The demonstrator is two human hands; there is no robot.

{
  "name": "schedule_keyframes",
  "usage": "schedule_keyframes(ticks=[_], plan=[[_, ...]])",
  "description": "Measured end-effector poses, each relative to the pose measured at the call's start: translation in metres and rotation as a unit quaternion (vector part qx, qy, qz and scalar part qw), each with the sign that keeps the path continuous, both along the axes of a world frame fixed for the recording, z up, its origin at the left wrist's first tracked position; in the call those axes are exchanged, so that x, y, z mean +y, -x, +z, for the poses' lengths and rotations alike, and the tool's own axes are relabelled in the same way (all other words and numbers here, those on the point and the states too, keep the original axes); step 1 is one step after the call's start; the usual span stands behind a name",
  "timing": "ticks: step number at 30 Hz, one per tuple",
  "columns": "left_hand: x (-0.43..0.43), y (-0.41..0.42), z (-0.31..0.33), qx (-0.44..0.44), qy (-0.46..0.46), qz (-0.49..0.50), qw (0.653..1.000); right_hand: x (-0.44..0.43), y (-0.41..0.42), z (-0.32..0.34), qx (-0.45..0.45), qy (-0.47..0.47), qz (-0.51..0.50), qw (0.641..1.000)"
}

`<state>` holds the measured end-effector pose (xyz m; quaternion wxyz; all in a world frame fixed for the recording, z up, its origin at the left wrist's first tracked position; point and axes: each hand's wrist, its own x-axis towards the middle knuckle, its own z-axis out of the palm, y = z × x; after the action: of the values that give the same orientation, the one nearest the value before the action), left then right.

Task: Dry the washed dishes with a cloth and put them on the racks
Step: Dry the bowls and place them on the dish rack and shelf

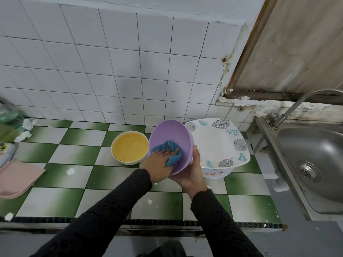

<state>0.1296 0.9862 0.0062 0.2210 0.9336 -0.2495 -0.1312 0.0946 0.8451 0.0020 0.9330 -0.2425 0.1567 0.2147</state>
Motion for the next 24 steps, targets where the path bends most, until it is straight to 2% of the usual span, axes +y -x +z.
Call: schedule_keyframes(ticks=[2,5,10,14,20,22,24], plan=[[-0.009,0.009,0.009,0.039,0.072,-0.001,0.997,-0.001,-0.004,0.001,-0.016,-0.001,-0.013,1.000],[-0.018,0.020,0.025,0.137,0.186,0.066,0.971,-0.002,-0.008,0.002,-0.007,0.008,-0.031,0.999],[-0.011,0.022,0.030,0.183,0.239,0.075,0.951,-0.010,-0.008,0.002,0.005,0.013,-0.058,0.998],[-0.003,0.019,0.021,0.093,0.192,0.020,0.977,-0.008,-0.012,0.008,-0.001,0.043,-0.078,0.996],[-0.004,0.014,0.026,-0.065,0.185,0.016,0.980,-0.013,-0.015,0.014,-0.011,0.014,-0.050,0.999],[-0.002,0.012,0.034,-0.097,0.213,0.028,0.972,-0.013,-0.017,0.017,-0.016,0.013,-0.047,0.999],[-0.004,0.011,0.046,-0.059,0.313,0.092,0.943,-0.013,-0.020,0.020,0.005,0.015,-0.052,0.999]])
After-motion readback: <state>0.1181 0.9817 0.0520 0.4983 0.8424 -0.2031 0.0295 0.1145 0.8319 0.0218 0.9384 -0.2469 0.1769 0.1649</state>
